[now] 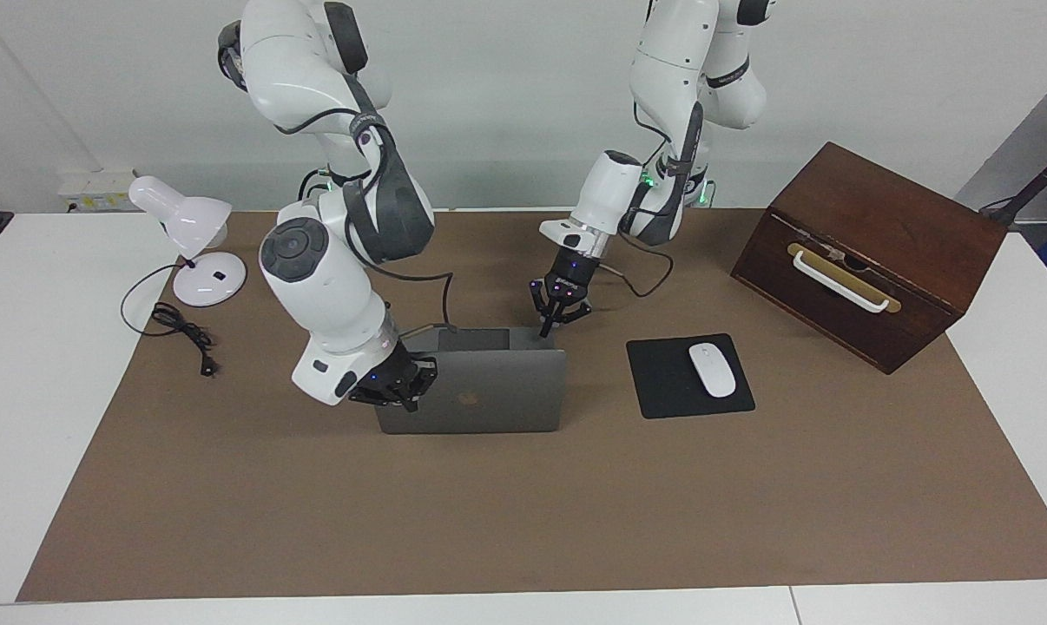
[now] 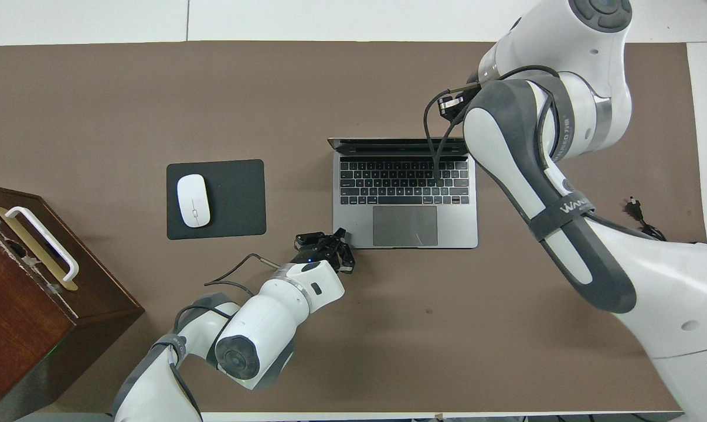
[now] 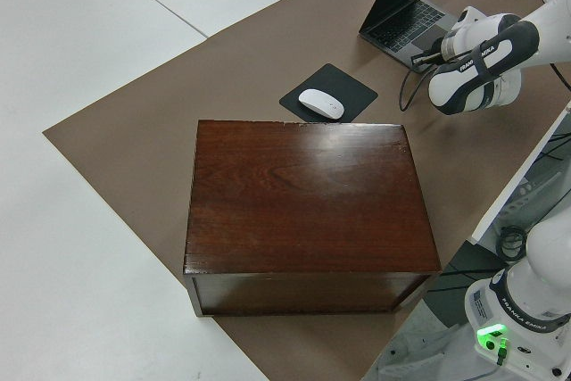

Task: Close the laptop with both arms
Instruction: 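Push the laptop lid down with the right gripper toward the keyboard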

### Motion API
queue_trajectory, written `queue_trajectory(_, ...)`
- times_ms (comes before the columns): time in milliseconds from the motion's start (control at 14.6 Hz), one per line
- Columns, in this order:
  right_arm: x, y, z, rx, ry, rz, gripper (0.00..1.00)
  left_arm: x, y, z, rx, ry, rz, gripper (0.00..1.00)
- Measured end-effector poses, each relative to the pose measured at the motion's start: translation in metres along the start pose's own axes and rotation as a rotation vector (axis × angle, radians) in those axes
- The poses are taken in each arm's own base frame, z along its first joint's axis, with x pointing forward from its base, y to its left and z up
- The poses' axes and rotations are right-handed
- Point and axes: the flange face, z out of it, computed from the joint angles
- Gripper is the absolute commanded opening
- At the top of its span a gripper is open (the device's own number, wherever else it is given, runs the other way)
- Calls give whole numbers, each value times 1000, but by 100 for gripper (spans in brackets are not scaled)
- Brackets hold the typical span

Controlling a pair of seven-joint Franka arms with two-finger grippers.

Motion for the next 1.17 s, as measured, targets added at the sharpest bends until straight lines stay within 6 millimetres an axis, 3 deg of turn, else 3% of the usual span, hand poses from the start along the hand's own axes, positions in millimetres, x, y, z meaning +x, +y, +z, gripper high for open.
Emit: queue_trajectory(1168,-20,-14,43,10,-114,-1,0,-1,2,2,-2,-1,94,0)
